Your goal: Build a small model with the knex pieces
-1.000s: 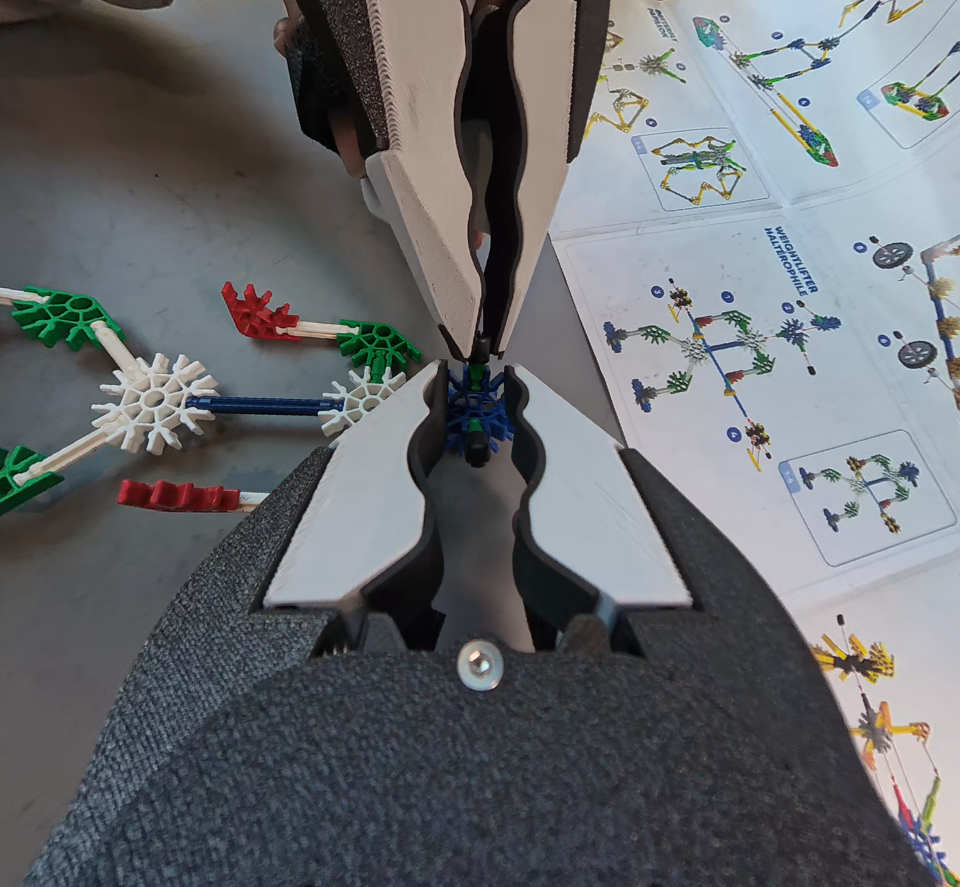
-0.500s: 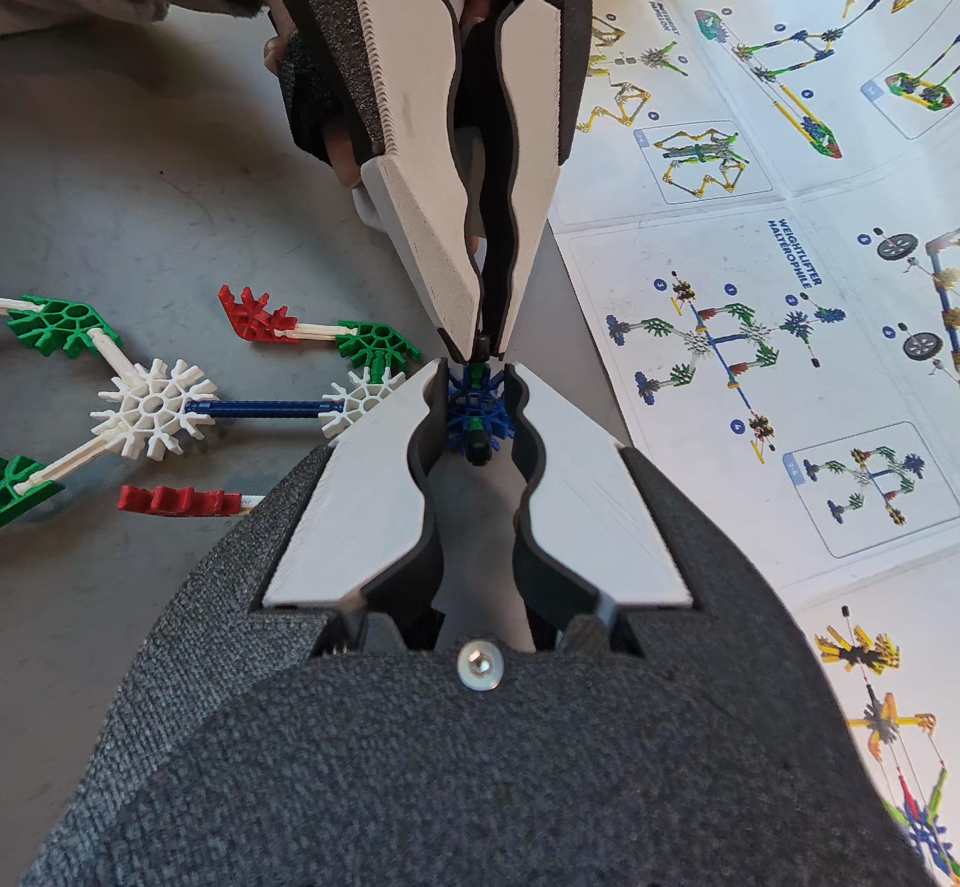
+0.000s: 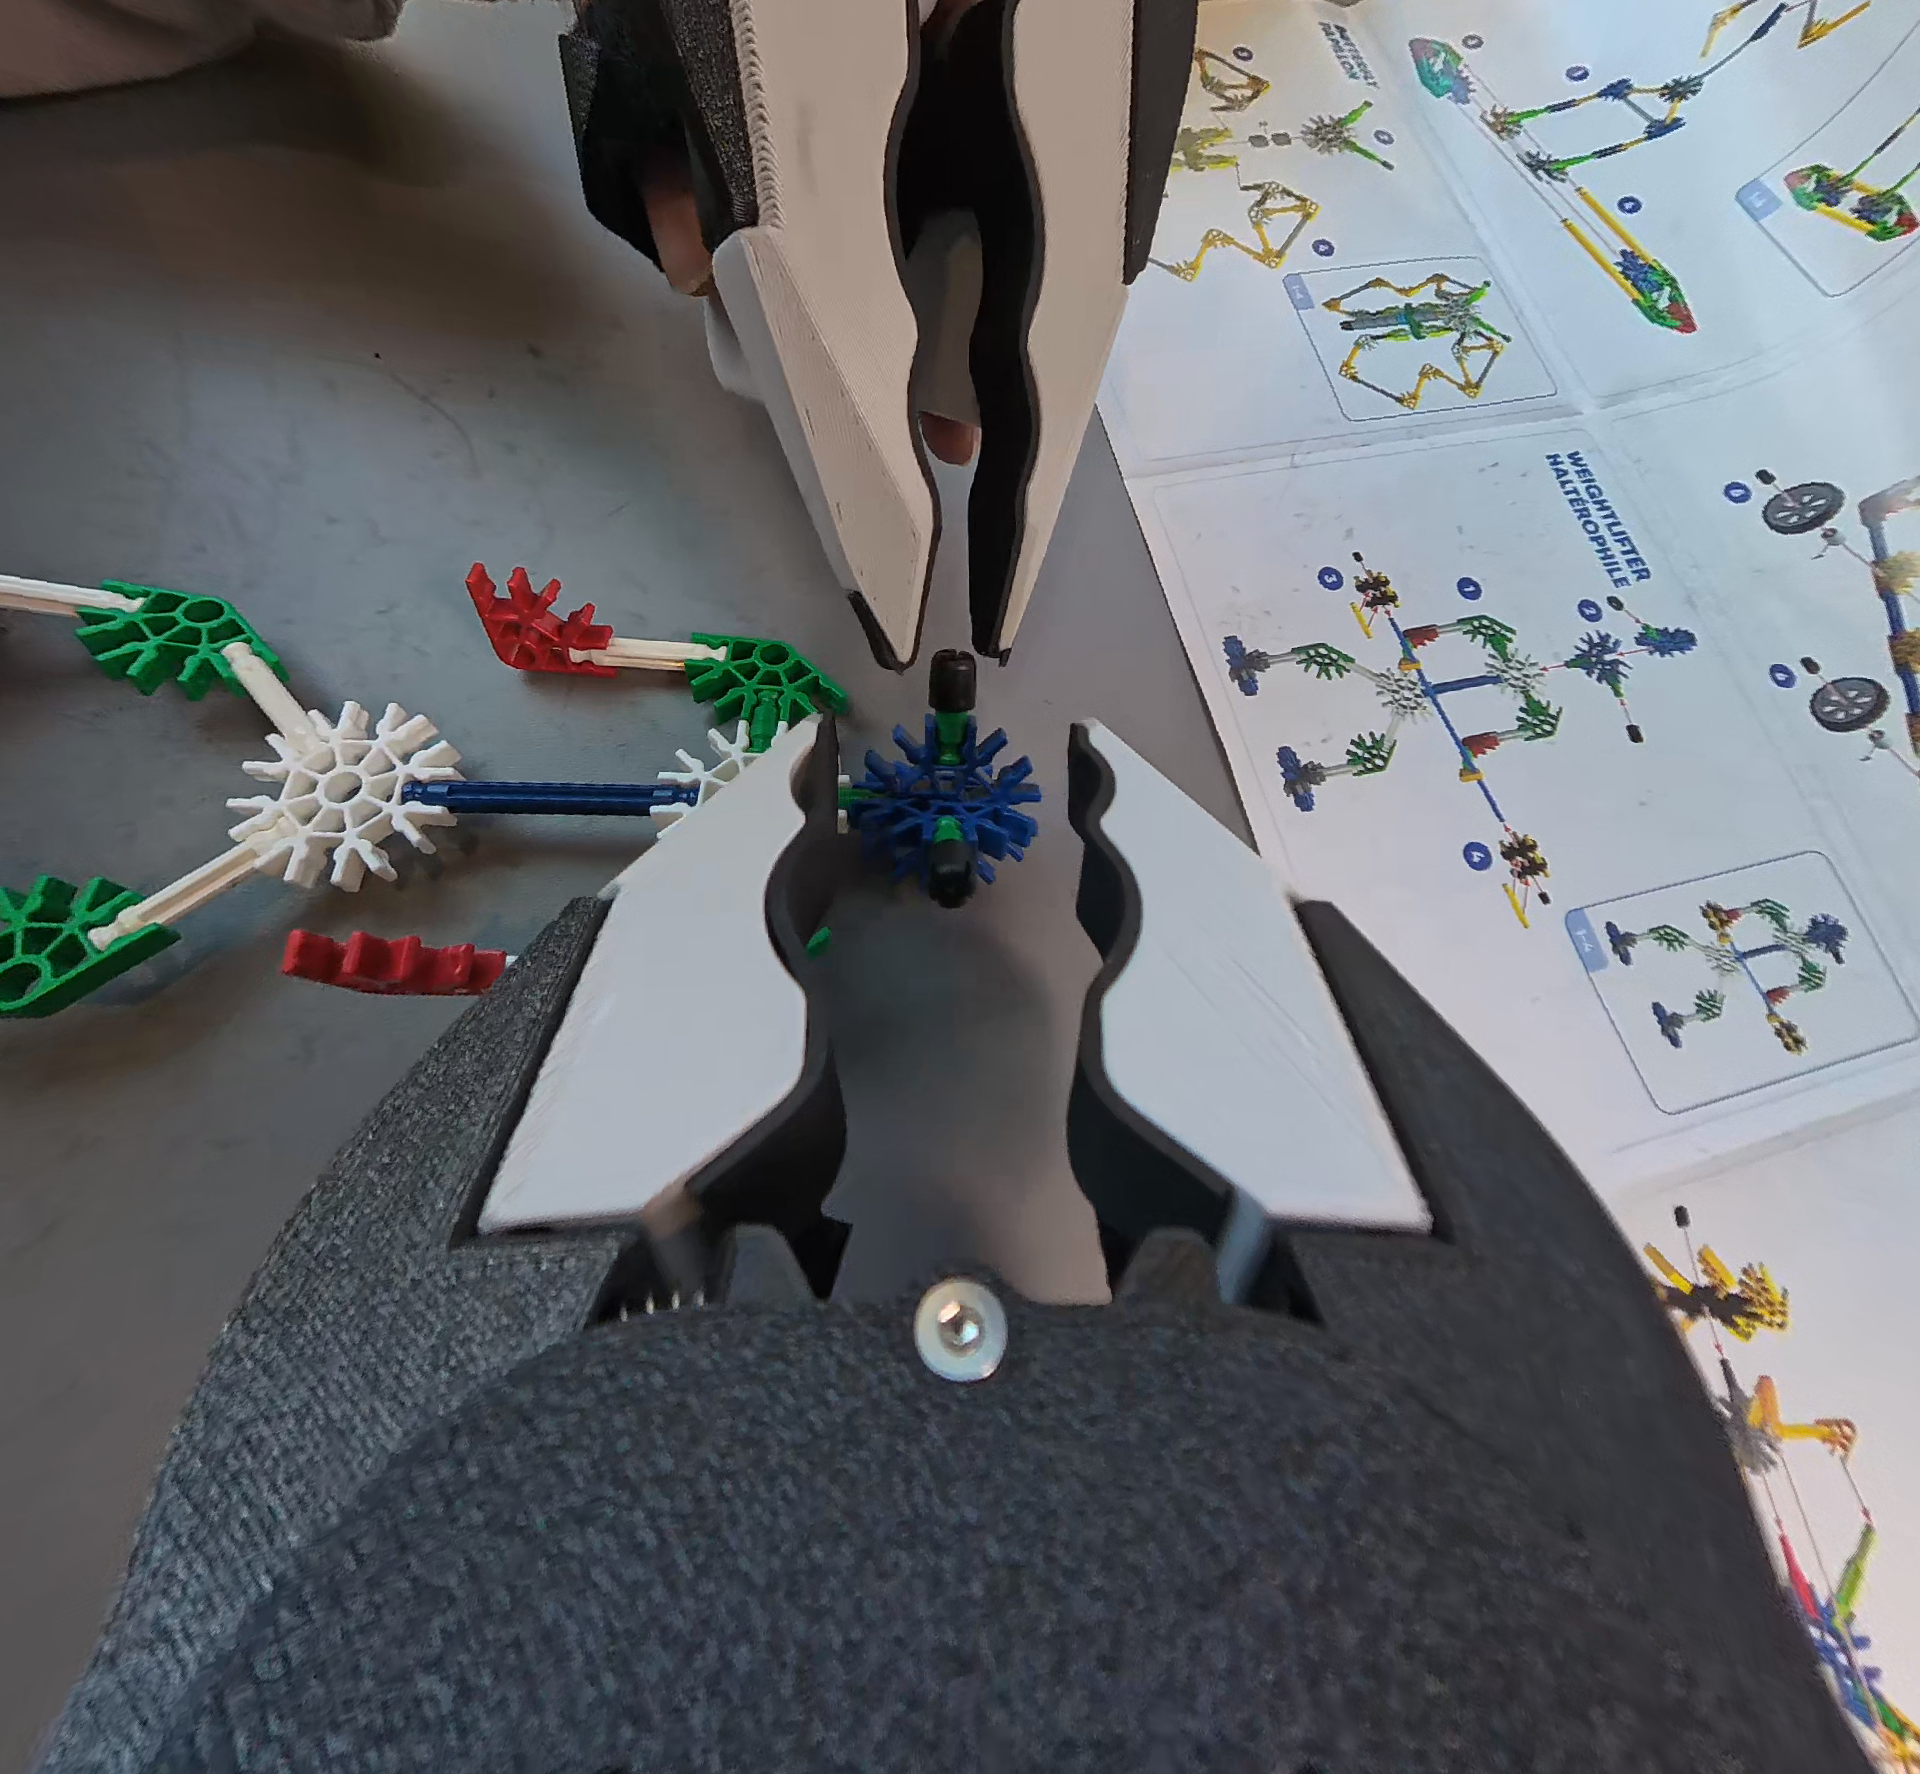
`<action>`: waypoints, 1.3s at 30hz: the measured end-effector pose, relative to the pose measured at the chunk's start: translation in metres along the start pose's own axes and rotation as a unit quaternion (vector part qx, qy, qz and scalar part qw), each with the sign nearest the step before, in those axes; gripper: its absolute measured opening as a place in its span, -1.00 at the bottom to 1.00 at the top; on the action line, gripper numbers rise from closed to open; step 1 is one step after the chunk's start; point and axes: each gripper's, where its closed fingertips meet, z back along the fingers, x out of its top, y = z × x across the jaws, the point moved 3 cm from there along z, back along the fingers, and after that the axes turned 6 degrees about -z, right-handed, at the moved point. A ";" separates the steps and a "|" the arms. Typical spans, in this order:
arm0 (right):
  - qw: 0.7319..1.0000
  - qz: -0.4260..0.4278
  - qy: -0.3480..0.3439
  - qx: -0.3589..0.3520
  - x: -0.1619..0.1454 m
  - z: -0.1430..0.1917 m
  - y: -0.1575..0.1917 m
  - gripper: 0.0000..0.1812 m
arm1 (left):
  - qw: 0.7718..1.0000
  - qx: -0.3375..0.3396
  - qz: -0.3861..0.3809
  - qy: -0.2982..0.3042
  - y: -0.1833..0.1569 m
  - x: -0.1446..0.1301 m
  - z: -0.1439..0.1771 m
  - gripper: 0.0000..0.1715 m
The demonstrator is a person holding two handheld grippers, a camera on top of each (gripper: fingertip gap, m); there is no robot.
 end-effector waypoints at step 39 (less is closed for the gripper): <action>0.999 -0.047 0.025 0.004 -0.010 -0.007 0.006 -0.67 | 0.999 0.032 -0.032 0.004 -0.005 0.000 -0.008 -0.93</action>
